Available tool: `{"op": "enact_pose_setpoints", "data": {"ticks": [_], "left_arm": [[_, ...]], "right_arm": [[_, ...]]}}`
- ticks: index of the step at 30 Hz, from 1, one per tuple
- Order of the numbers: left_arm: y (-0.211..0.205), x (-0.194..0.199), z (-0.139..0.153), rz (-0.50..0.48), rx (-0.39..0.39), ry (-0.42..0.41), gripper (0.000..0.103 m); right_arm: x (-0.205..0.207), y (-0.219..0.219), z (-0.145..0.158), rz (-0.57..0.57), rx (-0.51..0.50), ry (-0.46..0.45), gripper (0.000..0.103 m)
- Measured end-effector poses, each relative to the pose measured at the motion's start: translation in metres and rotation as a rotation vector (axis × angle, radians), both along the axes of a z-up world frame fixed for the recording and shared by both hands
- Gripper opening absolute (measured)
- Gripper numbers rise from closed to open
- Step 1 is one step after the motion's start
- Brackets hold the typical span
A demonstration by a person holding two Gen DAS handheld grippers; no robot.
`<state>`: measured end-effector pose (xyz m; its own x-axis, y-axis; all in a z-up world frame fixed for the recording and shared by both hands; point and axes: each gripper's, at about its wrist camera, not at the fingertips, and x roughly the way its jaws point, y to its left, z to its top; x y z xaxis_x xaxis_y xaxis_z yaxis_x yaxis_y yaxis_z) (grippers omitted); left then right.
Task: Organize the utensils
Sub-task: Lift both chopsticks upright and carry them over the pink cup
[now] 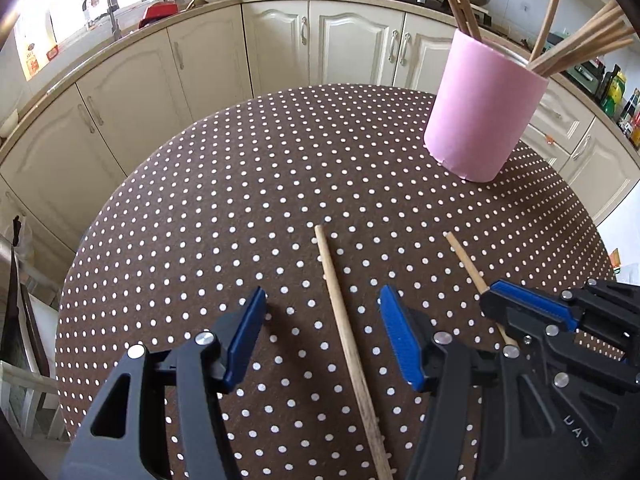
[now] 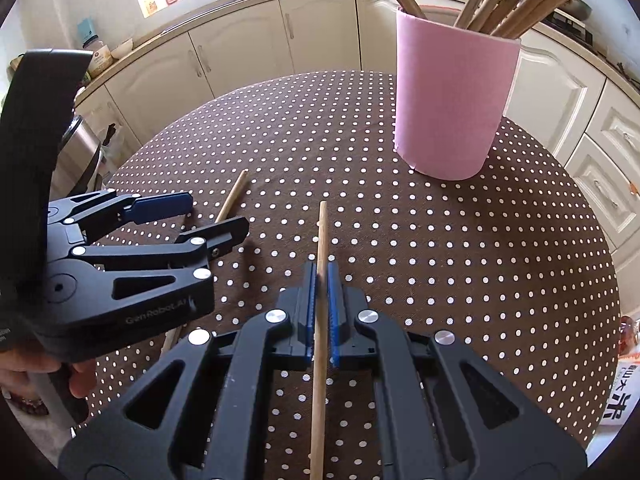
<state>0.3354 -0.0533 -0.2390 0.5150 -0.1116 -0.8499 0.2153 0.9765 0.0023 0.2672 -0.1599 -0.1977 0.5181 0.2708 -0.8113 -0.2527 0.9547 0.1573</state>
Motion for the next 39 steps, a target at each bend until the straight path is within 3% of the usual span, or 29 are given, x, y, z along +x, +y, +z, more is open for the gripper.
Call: {"op": "enact_pose_setpoints", "data": {"ticks": [6,11,13,26,39], "left_arm": [[-0.007,0.007,-0.002,0.001,0.014,-0.009,0.055],[-0.01,0.015,-0.002,-0.01,0.018,-0.018,0.029],[-0.01,0.015,-0.002,-0.012,0.012,-0.021,0.008],[0.006,-0.007,0.014,-0.018,-0.049,-0.072,0.006],[0.01,-0.054,0.107,-0.06,-0.124,-0.281,0.006]], "right_arm": [[0.004,0.001,-0.002,0.001,0.002,0.009,0.006],[0.009,-0.001,-0.004,0.005,0.008,0.019,0.006],[0.01,0.0,-0.007,0.006,0.007,0.021,0.006],[0.001,-0.008,0.007,-0.02,0.042,-0.002,0.006],[-0.029,-0.033,0.071,-0.051,0.133,-0.139,0.006]]}}
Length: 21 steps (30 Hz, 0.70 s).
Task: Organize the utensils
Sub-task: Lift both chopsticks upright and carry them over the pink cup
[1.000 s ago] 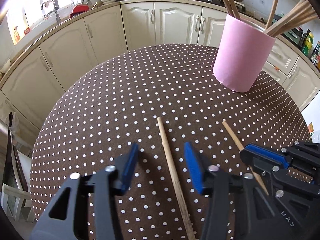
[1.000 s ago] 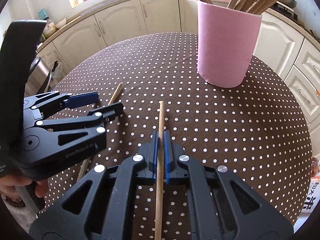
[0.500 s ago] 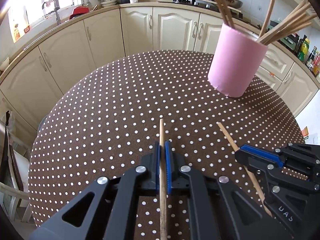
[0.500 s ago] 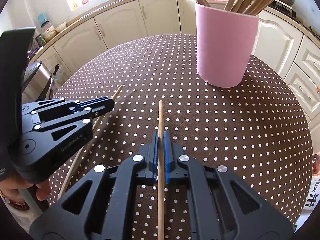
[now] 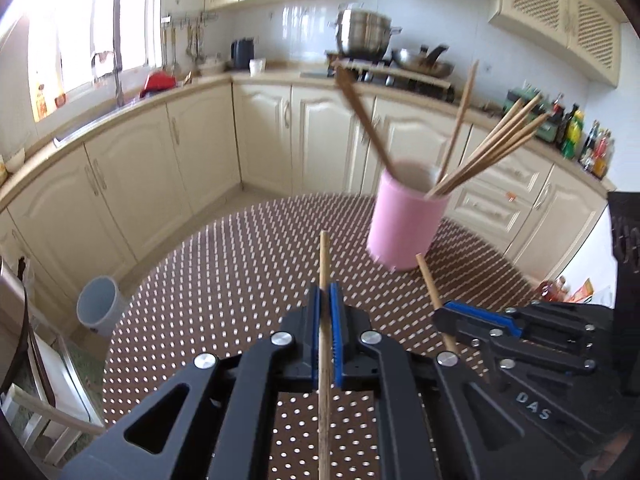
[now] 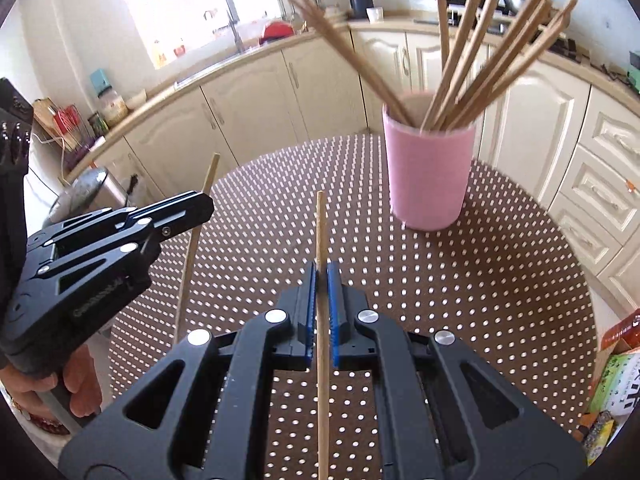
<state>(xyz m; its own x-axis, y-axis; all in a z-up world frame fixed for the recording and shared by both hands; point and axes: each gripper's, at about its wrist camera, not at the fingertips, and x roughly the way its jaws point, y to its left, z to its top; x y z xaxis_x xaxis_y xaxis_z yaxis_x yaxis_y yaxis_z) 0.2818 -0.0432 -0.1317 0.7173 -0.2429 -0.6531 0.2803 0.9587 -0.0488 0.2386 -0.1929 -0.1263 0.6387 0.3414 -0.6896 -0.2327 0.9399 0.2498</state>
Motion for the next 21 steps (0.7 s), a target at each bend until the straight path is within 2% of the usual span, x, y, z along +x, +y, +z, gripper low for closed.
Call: {"op": "enact_pose_setpoints", "data": {"ticks": [11,21], "left_arm": [[-0.001,-0.049,0.062,-0.056,-0.105,-0.139,0.006],[-0.014,-0.052,0.101,-0.068,-0.136,-0.257,0.006]], "right_arm": [[-0.04,-0.005,0.065,-0.021,0.043,-0.18,0.006],[-0.049,-0.018,0.104,-0.065,0.047,-0.306,0.006]]}}
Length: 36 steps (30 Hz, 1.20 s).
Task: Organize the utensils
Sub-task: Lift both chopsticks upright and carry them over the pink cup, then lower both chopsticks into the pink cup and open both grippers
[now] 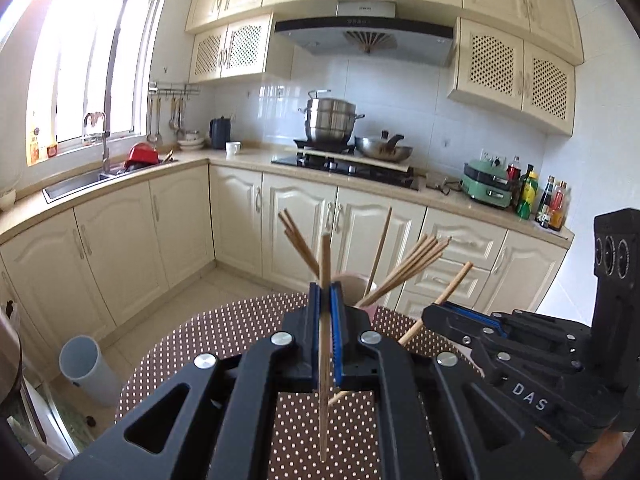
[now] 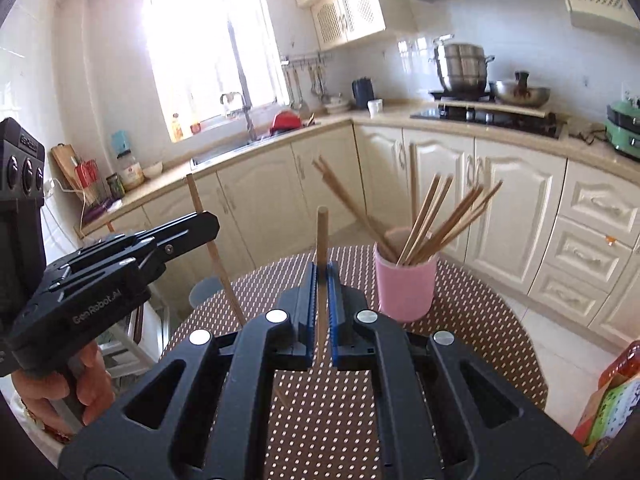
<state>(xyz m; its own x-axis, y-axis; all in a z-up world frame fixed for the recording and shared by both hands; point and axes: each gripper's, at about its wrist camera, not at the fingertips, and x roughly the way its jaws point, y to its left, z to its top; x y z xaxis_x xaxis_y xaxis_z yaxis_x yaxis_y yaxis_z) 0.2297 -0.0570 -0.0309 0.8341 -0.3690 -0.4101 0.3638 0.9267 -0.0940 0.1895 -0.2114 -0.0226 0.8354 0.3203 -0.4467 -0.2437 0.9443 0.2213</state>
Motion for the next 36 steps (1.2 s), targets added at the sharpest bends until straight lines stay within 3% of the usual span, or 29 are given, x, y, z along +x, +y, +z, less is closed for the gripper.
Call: {"op": "enact_pose_setpoints", "data": {"ticks": [8,19,26,36], "left_arm": [[-0.012,0.037,0.031,0.019,-0.05,-0.073,0.006],[-0.041,0.085,0.068,0.038,-0.164,-0.189,0.006],[-0.055,0.106,0.063,0.069,-0.192,-0.224,0.006],[-0.07,0.121,0.032,0.049,-0.128,-0.197,0.006]], "right_arm": [[0.016,-0.018,0.035,-0.042,-0.009,-0.081,0.006],[0.044,-0.04,0.049,-0.078,0.006,-0.133,0.006],[0.058,-0.051,0.052,-0.124,0.035,-0.193,0.006],[0.065,-0.052,0.054,-0.186,0.037,-0.272,0.006]]}}
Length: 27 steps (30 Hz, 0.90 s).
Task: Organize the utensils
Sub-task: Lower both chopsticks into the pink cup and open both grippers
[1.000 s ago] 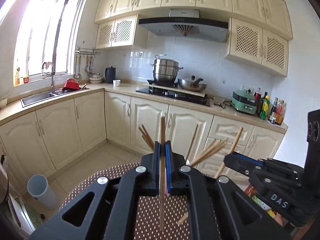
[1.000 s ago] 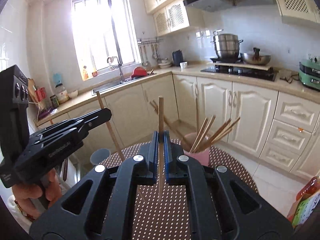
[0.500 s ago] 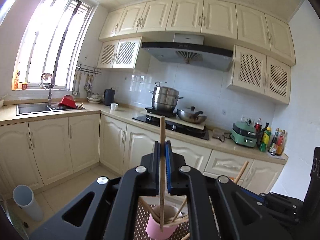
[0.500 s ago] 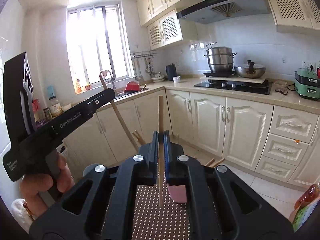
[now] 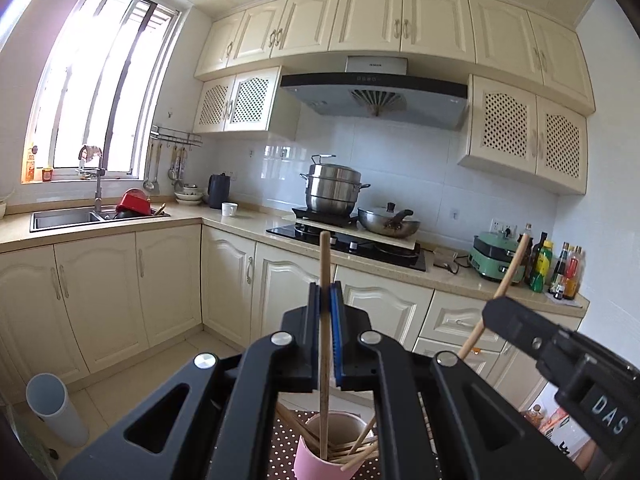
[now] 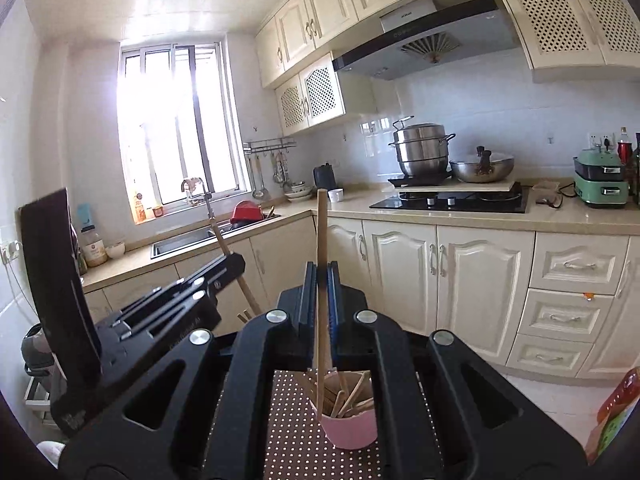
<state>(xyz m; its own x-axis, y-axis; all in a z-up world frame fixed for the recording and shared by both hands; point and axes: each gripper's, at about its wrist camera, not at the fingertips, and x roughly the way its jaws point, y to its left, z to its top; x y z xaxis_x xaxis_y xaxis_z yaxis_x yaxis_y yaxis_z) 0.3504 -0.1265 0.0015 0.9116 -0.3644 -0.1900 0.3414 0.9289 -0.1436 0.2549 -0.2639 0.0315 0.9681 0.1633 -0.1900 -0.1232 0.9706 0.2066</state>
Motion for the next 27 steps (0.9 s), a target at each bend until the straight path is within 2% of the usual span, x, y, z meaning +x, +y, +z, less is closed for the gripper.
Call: {"op": "enact_pose_setpoints", "data": {"ticks": [9,11,12,13,20,27], "left_arm": [[-0.002,0.003,-0.017,-0.041,0.042,0.023,0.006],[0.002,0.003,-0.02,-0.052,0.036,0.033,0.013],[0.003,0.002,-0.022,-0.045,0.036,0.037,0.029],[0.006,0.001,-0.022,-0.032,0.031,0.034,0.039],[0.027,-0.006,-0.021,0.008,0.013,0.019,0.046],[0.042,-0.011,-0.019,0.058,0.047,0.016,0.049]], "right_arm": [[0.008,0.004,0.0,-0.03,-0.002,-0.03,0.006],[0.011,0.007,-0.001,-0.035,-0.011,-0.032,0.006],[0.012,0.008,-0.002,-0.036,-0.011,-0.033,0.006],[0.013,0.01,-0.003,-0.035,-0.013,-0.032,0.006],[0.02,0.017,-0.006,-0.046,-0.021,-0.039,0.006],[0.024,0.025,-0.011,-0.077,-0.052,-0.066,0.006]]}}
